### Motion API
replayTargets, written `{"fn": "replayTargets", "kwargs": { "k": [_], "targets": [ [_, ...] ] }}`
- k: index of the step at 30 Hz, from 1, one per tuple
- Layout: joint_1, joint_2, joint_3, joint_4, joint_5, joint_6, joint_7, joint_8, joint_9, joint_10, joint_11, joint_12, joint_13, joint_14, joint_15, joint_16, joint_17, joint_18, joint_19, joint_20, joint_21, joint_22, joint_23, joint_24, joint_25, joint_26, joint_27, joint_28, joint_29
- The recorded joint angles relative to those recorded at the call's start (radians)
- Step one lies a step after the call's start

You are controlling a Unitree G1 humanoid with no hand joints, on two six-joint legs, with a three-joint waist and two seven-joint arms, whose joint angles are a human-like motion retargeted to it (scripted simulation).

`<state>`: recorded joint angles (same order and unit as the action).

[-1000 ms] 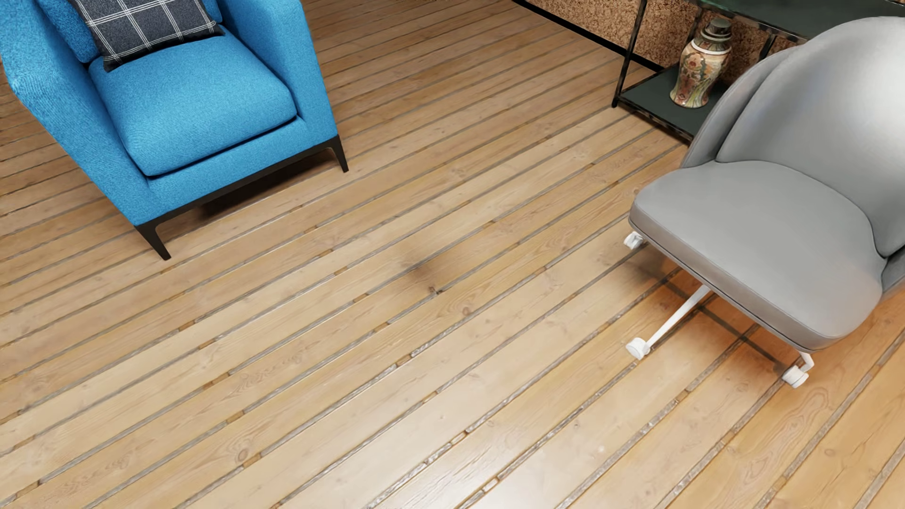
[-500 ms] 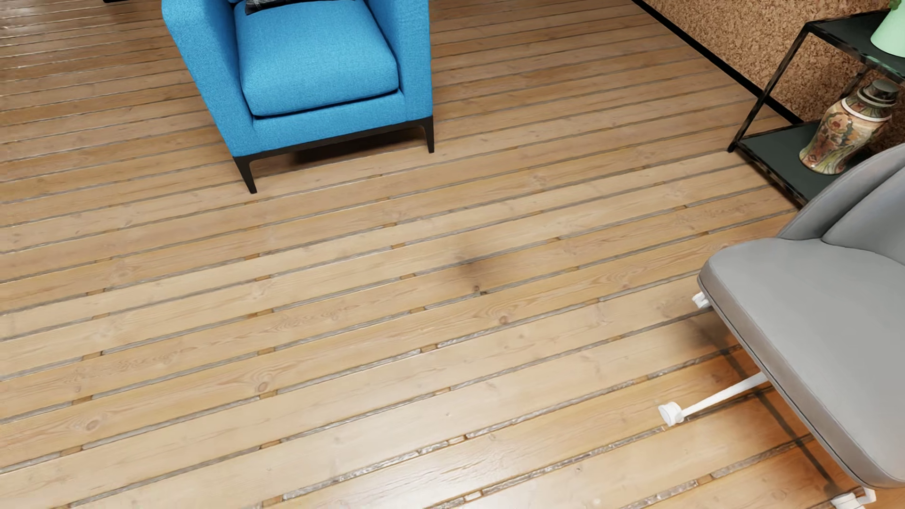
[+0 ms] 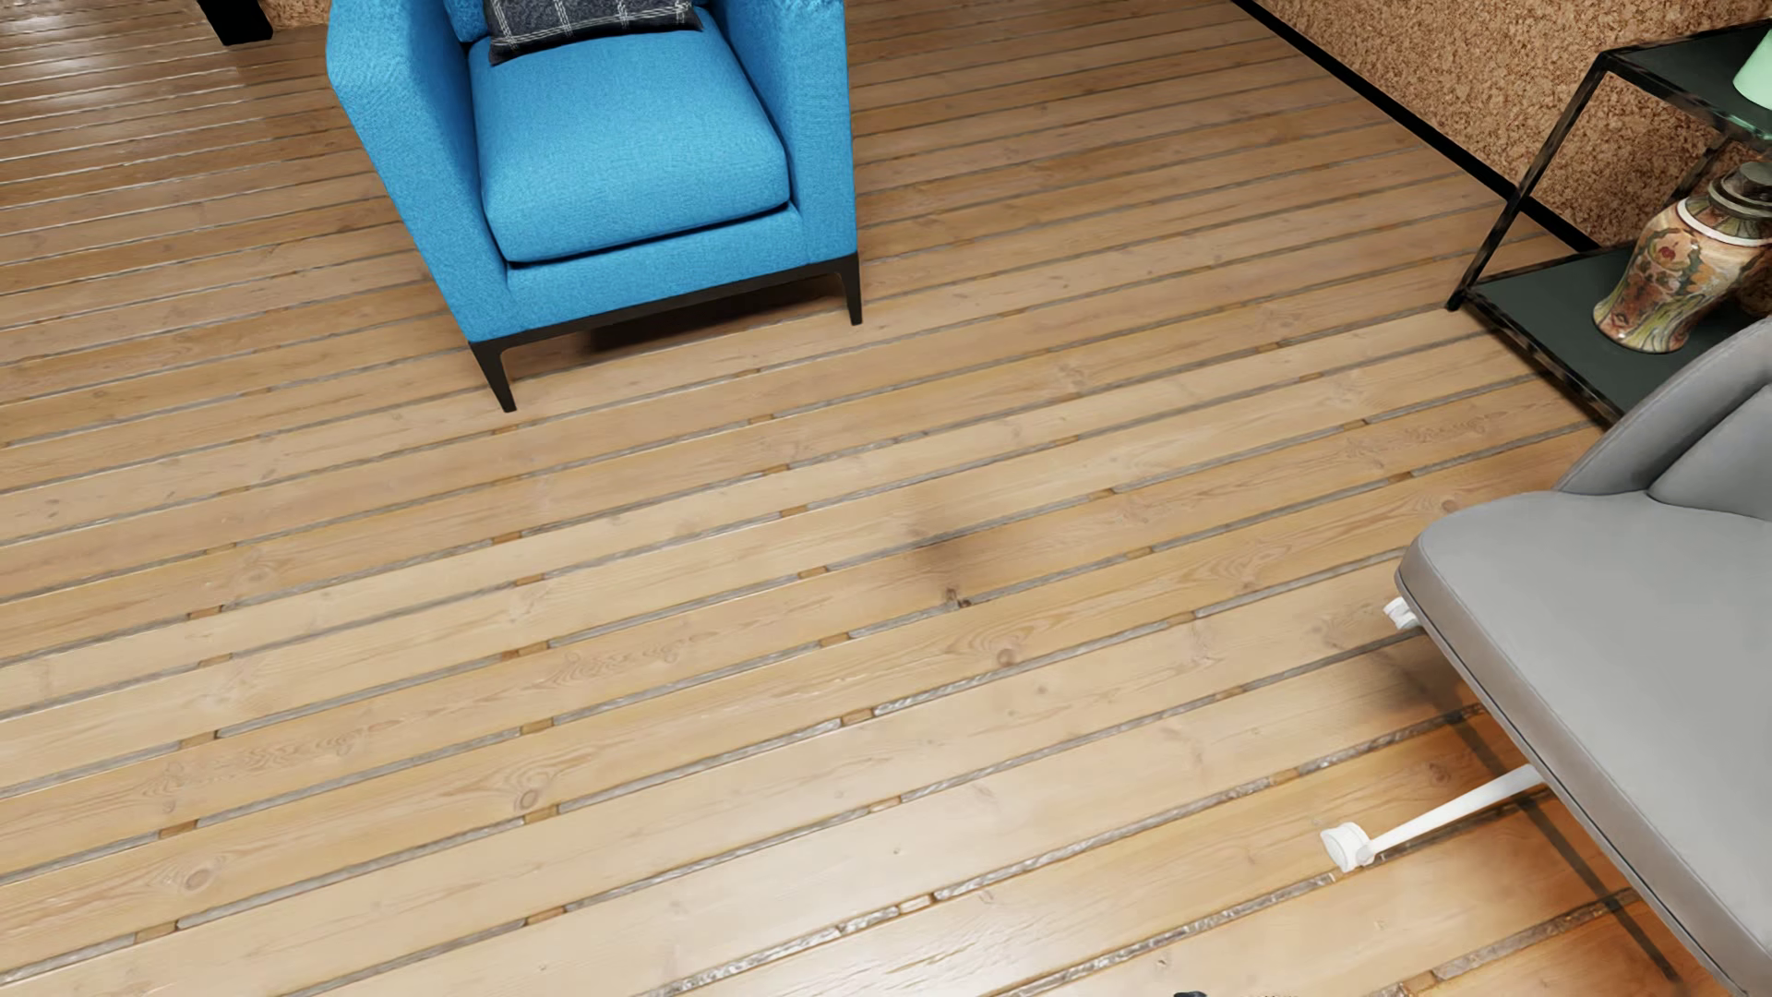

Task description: Move towards the officechair

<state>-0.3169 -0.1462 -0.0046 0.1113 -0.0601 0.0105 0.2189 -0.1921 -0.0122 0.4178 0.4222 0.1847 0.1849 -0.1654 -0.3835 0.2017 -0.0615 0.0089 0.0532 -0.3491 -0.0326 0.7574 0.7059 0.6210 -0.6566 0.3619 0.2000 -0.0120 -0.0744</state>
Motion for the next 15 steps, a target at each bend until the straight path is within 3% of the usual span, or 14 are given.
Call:
{"fn": "replayTargets", "kwargs": {
  "k": [7,8,11,12,15],
  "targets": [
    [0.085,-0.040,-0.010,0.009,-0.022,0.001,0.134,0.075,-0.001,-0.047,0.073,-0.046,0.027,-0.044,0.018,-0.013,0.009,0.015,0.020,-0.036,-0.041,-0.052,0.014,0.035,0.016,-0.021,0.033,0.007,-0.048],
    [0.087,-0.067,-0.010,0.017,-0.037,0.001,0.159,0.037,0.000,-0.045,0.113,-0.056,0.032,-0.052,0.019,-0.011,0.007,0.016,0.016,-0.047,-0.052,-0.056,0.012,0.039,0.020,-0.027,0.030,0.005,-0.050],
    [0.090,-0.095,-0.010,0.032,-0.147,-0.012,0.245,-0.288,-0.002,-0.031,0.170,-0.072,0.045,-0.072,-0.003,0.010,-0.005,0.018,-0.053,-0.065,-0.064,-0.075,0.012,0.041,0.020,-0.046,0.009,0.006,-0.044],
    [0.096,-0.083,-0.015,0.038,-0.148,-0.020,0.274,-0.324,-0.002,-0.026,0.141,-0.067,0.047,-0.077,-0.014,0.018,-0.008,0.016,-0.070,-0.050,-0.059,-0.081,0.021,0.030,0.016,-0.044,0.003,0.013,-0.037],
    [0.076,-0.042,-0.030,0.111,-0.071,-0.030,0.327,-0.240,0.006,0.090,0.018,-0.050,0.049,-0.098,-0.010,0.046,-0.014,0.007,-0.065,0.011,-0.010,-0.073,0.056,0.007,-0.024,-0.020,-0.006,0.036,0.002]
  ]
}}
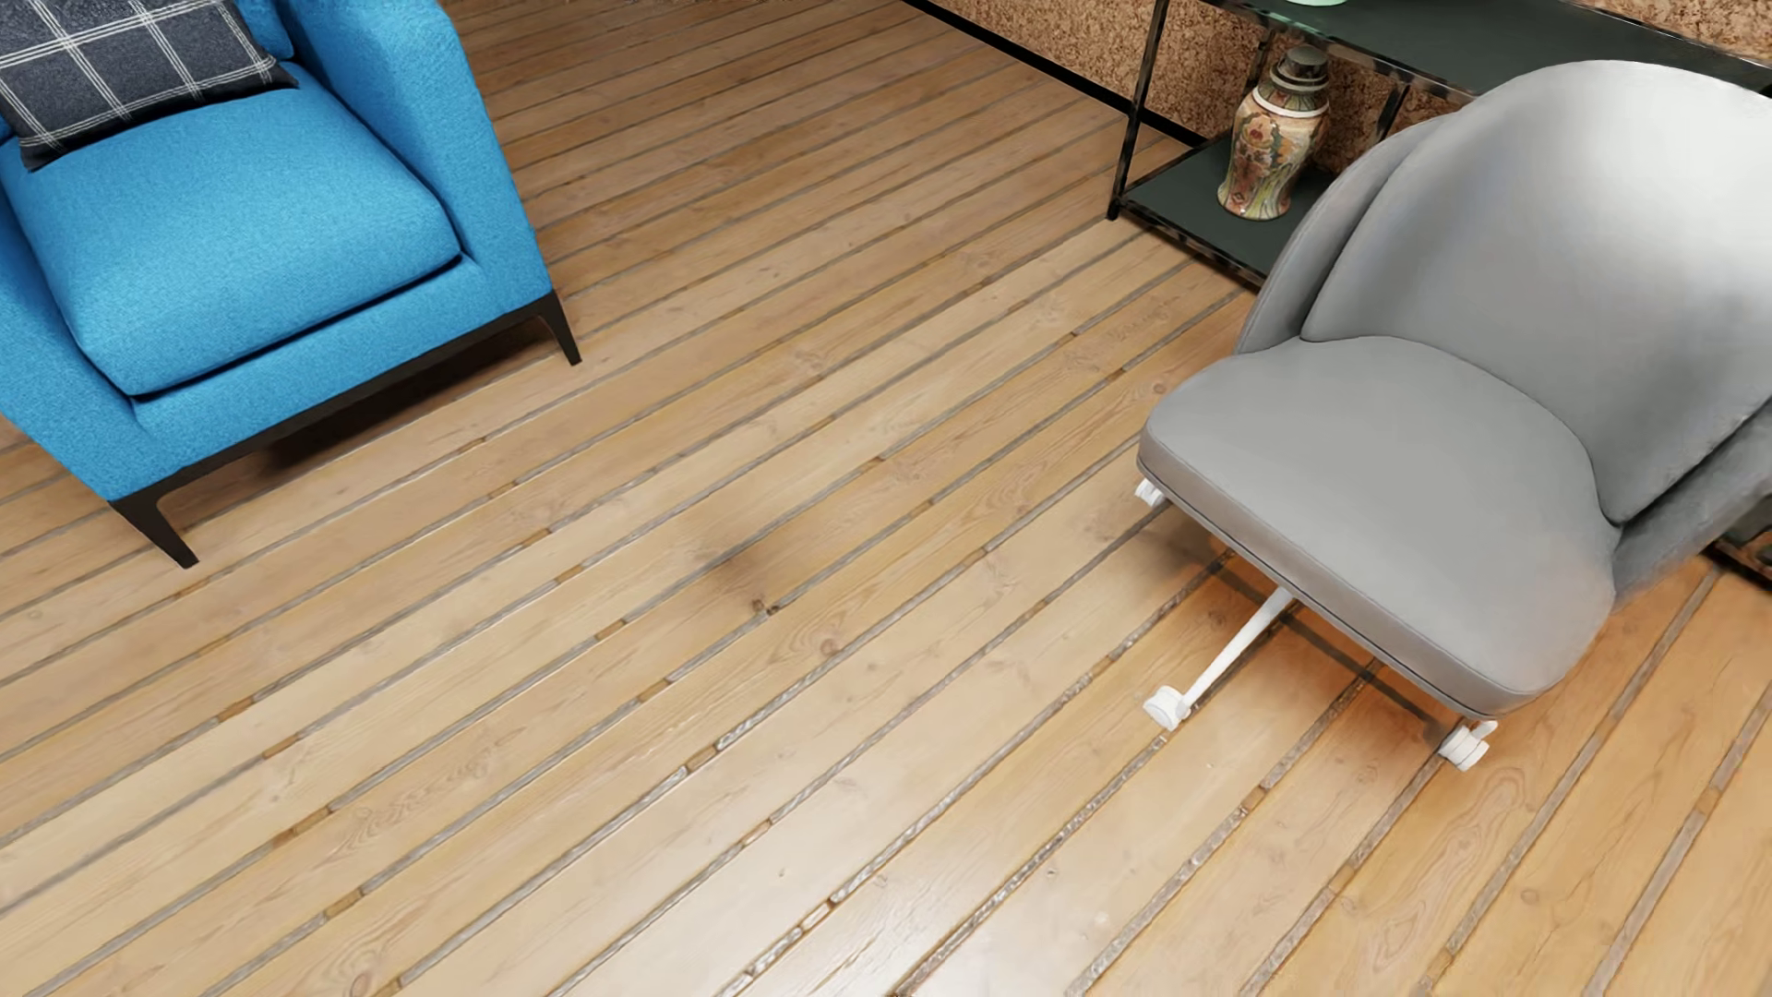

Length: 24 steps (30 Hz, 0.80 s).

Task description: Move towards the officechair

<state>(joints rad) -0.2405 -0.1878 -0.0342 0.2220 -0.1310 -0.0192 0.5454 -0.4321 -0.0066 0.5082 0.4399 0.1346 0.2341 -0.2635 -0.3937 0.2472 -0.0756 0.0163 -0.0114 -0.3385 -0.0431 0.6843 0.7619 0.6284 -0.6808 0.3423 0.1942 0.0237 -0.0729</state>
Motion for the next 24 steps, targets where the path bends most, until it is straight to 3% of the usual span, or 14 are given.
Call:
{"fn": "replayTargets", "kwargs": {
  "k": [3,5,7,11,14,17,20,21,23,24],
  "targets": [
    [-0.123,-0.006,0.006,0.137,0.063,0.013,-0.036,0.061,0.015,0.278,-0.022,-0.002,0.005,0.091,0.012,0.019,-0.009,-0.054,-0.008,0.020,0.019,0.052,0.000,-0.013,-0.010,-0.003,0.007,0.029,0.023],
    [-0.214,-0.015,0.015,0.171,0.091,0.021,-0.158,0.115,0.024,0.421,-0.022,0.010,-0.005,0.140,0.019,0.029,-0.014,-0.062,-0.009,-0.002,0.017,0.072,-0.001,0.002,-0.005,-0.015,0.026,0.034,-0.001],
    [-0.249,-0.027,0.020,0.134,0.107,0.028,-0.307,0.172,0.026,0.432,-0.006,0.027,-0.009,0.073,0.025,0.033,-0.019,-0.083,0.001,-0.021,0.006,0.078,-0.004,0.026,0.014,-0.022,0.029,0.048,-0.029],
    [-0.134,-0.049,0.021,-0.032,0.122,0.038,-0.632,0.311,0.019,0.099,-0.020,0.056,-0.006,0.040,0.046,0.000,-0.037,-0.130,0.041,-0.014,0.009,0.079,-0.033,0.018,0.021,-0.040,-0.013,0.088,-0.085],
    [-0.040,-0.090,0.009,-0.013,0.128,0.050,-0.512,0.424,0.022,-0.015,-0.002,0.039,-0.009,-0.043,0.058,-0.025,-0.020,-0.110,0.082,-0.032,-0.028,0.084,-0.075,0.013,0.051,-0.044,-0.044,0.074,-0.174],
    [-0.048,-0.160,-0.013,-0.031,0.108,0.052,-0.418,0.500,0.032,-0.040,0.013,-0.019,0.011,-0.069,0.070,-0.038,0.013,-0.099,0.102,-0.072,-0.081,0.077,-0.175,0.006,0.094,-0.048,-0.124,0.054,-0.209],
    [-0.072,-0.245,-0.024,-0.049,-0.014,0.041,-0.337,0.262,0.040,-0.016,0.244,-0.072,0.071,-0.115,-0.003,-0.010,0.033,-0.112,0.050,-0.093,-0.066,0.050,-0.311,-0.019,0.079,-0.050,-0.196,0.009,-0.137],
    [-0.078,-0.263,-0.030,-0.062,-0.021,0.037,-0.324,0.253,0.041,-0.011,0.398,-0.077,0.091,-0.126,-0.024,0.005,0.038,-0.109,0.079,-0.093,-0.053,0.030,-0.348,-0.014,0.063,-0.053,-0.211,0.011,-0.102],
    [-0.088,-0.241,-0.035,-0.095,0.016,0.029,-0.317,0.276,0.033,-0.019,0.587,-0.065,0.136,-0.136,0.019,0.035,0.044,-0.093,0.254,-0.077,-0.031,-0.024,-0.413,-0.001,0.027,-0.067,-0.251,0.022,-0.040],
    [-0.090,-0.192,-0.032,-0.111,0.046,0.025,-0.319,0.279,0.024,-0.032,0.571,-0.048,0.153,-0.135,0.113,0.047,0.050,-0.082,0.266,-0.063,-0.021,-0.060,-0.437,0.006,0.021,-0.076,-0.270,0.027,-0.011]
  ]
}}
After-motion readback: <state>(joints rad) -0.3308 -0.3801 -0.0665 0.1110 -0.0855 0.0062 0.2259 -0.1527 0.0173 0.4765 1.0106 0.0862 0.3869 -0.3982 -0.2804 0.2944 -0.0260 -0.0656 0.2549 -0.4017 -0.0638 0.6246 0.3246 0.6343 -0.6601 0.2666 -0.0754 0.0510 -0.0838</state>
